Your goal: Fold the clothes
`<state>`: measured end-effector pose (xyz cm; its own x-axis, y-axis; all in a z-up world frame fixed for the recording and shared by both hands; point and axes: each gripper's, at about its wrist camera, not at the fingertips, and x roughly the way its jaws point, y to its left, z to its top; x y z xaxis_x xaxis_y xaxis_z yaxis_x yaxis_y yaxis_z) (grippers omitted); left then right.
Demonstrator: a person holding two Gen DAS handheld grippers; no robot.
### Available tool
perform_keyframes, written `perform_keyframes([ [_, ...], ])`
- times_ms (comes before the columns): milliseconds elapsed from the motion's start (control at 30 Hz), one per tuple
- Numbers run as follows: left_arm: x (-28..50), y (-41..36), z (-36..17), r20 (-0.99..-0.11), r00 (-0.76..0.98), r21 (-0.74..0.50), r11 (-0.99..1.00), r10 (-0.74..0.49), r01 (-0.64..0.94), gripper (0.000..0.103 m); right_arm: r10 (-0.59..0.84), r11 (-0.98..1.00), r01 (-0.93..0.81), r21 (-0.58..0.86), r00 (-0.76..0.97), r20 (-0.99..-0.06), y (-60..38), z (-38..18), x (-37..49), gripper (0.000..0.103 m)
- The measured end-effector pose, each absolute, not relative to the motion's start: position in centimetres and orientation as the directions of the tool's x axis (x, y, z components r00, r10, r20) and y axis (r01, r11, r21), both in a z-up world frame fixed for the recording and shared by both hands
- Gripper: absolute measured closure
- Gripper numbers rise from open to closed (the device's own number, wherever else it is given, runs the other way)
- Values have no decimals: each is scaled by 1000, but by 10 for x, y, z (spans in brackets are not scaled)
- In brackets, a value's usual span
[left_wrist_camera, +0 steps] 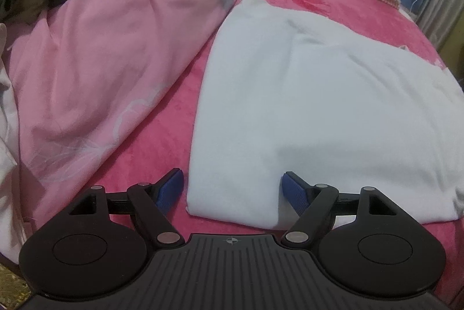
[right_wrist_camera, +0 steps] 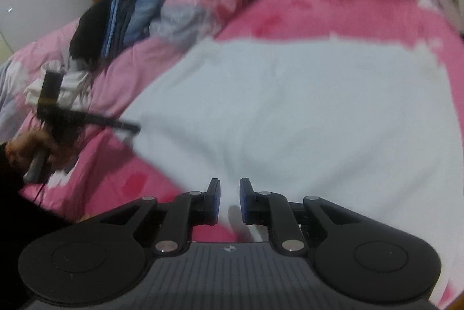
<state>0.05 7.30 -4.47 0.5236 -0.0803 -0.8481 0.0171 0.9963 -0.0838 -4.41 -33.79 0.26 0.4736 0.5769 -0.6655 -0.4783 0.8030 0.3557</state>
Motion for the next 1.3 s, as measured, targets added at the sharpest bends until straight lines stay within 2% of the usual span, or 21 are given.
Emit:
perform_keyframes([
  [167, -14, 76, -23, -812, 584, -34, 999, -21, -12, 27, 442, 858, -479, 187, 500, -745, -325, -14, -34, 89],
  [300, -22, 67, -2, -757, 653, -2, 1000, -18, 24, 27, 430, 871, -448, 202, 497, -754, -347, -18, -57, 89],
  [433, -9, 41, 3, -727, 676, -40, 991, -118, 130, 27, 421, 887, -398, 233, 491, -763, -366, -7, -71, 88],
  [567, 17, 7, -11, -747, 635, -73, 974, -197, 216, 27, 388, 905, -381, 189, 560, -731, -370, 11, -55, 88],
  [700, 35, -19, -33, -778, 595, -67, 968, -204, 243, 28, 319, 934, -327, 142, 587, -744, -367, 2, -23, 88],
  [900, 27, -22, -46, -785, 591, -61, 972, -186, 225, 27, 261, 946, -312, 90, 566, -782, -382, -17, -47, 88],
  [1000, 26, -20, -47, -783, 592, -70, 973, -191, 222, 27, 250, 955, -274, 113, 540, -804, -402, -15, -66, 89],
  [1100, 26, -20, -47, -783, 592, -69, 973, -190, 220, 26, 198, 968, -240, 78, 530, -825, -410, -4, -77, 88],
  [1167, 28, -21, -48, -784, 593, -67, 973, -187, 219, 26, 186, 970, -234, 64, 547, -816, -409, 6, -76, 88],
  [1300, 28, -23, -48, -788, 590, -56, 975, -174, 214, 26, 249, 955, -285, 85, 612, -751, -392, 21, -53, 87],
])
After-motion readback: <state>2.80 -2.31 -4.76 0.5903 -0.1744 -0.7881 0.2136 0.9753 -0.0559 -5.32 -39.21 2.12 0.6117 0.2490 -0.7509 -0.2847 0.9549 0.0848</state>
